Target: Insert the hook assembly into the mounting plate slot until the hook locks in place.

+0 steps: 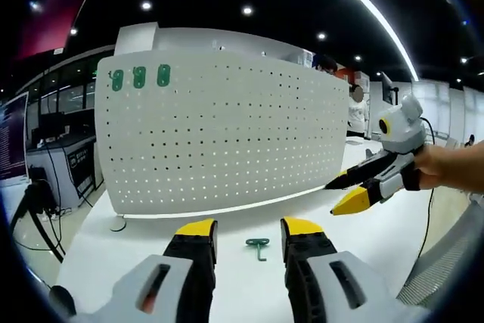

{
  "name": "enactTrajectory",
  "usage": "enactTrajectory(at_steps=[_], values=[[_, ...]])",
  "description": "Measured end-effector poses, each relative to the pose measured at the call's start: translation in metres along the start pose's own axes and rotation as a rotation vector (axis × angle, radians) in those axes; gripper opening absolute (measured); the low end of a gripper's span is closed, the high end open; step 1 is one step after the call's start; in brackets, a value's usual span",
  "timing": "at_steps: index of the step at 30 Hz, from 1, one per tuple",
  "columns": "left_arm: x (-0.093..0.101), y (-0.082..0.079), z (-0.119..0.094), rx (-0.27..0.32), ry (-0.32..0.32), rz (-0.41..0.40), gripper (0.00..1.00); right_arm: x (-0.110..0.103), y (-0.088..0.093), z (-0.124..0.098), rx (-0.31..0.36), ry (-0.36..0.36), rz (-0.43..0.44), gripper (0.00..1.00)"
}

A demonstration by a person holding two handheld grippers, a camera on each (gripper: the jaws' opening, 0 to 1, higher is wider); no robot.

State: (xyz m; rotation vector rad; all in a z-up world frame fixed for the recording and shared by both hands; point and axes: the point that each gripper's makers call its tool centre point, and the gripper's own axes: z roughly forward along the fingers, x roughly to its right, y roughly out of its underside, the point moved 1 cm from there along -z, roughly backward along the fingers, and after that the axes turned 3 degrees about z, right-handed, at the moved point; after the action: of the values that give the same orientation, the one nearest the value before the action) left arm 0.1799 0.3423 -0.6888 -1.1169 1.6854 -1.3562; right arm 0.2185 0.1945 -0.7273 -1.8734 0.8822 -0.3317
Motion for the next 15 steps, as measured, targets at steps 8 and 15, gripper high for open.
enactTrajectory(at_steps=[8,15], values=[[0.000,0.004,0.002,-0.014,0.004,0.003,0.34,0.002,0.020,0.027,-0.052,-0.026,-0.029,0.51],[0.002,0.006,0.003,-0.023,0.011,0.005,0.33,0.004,0.028,0.043,-0.076,-0.037,-0.029,0.45]])
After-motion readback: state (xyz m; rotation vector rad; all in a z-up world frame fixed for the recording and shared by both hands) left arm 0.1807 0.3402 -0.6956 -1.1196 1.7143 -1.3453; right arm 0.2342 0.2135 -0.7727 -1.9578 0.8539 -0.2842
